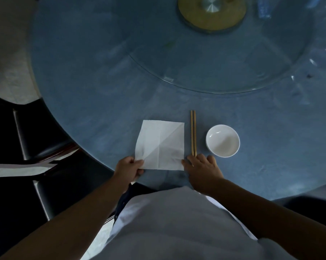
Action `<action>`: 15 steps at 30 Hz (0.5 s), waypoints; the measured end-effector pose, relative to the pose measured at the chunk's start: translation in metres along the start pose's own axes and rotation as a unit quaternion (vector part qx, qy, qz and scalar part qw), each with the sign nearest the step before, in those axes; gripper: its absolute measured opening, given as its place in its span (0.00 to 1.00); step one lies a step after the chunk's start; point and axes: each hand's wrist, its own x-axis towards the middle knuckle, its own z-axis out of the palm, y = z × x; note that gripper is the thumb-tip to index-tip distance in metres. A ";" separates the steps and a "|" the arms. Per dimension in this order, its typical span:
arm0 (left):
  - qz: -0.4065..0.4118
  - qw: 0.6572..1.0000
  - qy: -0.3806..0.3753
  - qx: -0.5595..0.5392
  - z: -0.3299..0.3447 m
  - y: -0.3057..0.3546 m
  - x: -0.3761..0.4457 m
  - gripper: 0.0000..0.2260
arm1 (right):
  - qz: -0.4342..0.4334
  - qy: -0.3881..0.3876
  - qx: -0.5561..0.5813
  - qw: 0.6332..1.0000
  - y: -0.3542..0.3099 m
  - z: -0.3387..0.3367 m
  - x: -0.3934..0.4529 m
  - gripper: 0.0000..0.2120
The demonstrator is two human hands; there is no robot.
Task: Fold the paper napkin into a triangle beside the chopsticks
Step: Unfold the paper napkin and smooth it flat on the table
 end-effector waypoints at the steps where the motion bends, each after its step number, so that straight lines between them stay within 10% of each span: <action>1: -0.003 1.000 -0.001 0.007 -0.002 -0.001 -0.001 0.07 | 0.001 0.000 0.001 1.000 0.000 0.000 0.000 0.25; 15: 0.012 0.992 -0.114 -0.047 -0.015 0.042 0.023 0.06 | 0.025 0.011 0.006 1.000 -0.002 0.000 0.007 0.14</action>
